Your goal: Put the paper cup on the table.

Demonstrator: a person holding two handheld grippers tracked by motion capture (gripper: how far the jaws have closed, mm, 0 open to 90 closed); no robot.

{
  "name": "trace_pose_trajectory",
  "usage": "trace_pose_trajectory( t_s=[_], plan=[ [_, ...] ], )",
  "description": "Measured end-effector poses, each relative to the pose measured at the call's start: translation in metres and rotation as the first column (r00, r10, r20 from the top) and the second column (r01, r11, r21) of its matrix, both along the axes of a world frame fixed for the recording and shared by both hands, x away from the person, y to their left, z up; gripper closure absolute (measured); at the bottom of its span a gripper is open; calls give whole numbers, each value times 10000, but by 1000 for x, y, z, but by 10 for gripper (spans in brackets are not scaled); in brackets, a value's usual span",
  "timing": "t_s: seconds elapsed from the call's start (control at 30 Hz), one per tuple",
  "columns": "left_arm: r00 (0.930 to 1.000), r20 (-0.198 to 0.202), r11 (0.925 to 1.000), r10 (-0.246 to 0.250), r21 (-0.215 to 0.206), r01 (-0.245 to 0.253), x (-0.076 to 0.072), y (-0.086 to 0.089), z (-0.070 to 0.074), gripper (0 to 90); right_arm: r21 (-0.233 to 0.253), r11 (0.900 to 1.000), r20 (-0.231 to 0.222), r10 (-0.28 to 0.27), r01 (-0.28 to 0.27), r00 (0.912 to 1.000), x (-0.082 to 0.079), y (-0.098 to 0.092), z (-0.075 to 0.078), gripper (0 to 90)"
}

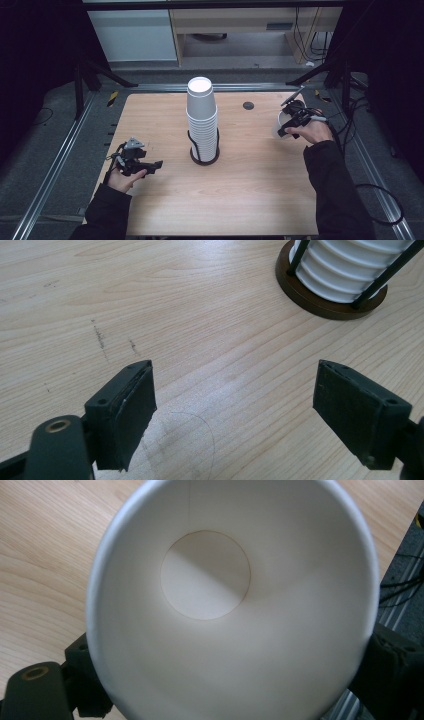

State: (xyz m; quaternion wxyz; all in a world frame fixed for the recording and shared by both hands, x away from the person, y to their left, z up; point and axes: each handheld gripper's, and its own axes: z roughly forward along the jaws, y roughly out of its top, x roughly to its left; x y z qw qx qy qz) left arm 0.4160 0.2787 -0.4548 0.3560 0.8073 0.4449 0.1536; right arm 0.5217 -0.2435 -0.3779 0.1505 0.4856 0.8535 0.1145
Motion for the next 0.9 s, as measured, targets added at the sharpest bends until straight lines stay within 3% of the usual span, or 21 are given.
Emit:
trace_pose_trajectory(
  t_s=[0.23, 0.5, 0.9],
  plan=[
    [10000, -4, 10000, 48, 10, -48, 0, 1, 0, 164, -463, 9989, -476, -106, 84, 9988, 3, -5, -13, 111],
    [10000, -22, 10000, 8, 40, -8, 0, 1, 0, 164, -816, 9964, -989, 127, -209, 9950, 4, -7, -25, 110],
    [10000, -31, 10000, -5, 52, 6, 0, 1, -1, 165, -983, 9939, -1512, 350, -502, 9879, 6, -5, -34, 108]
  ],
)
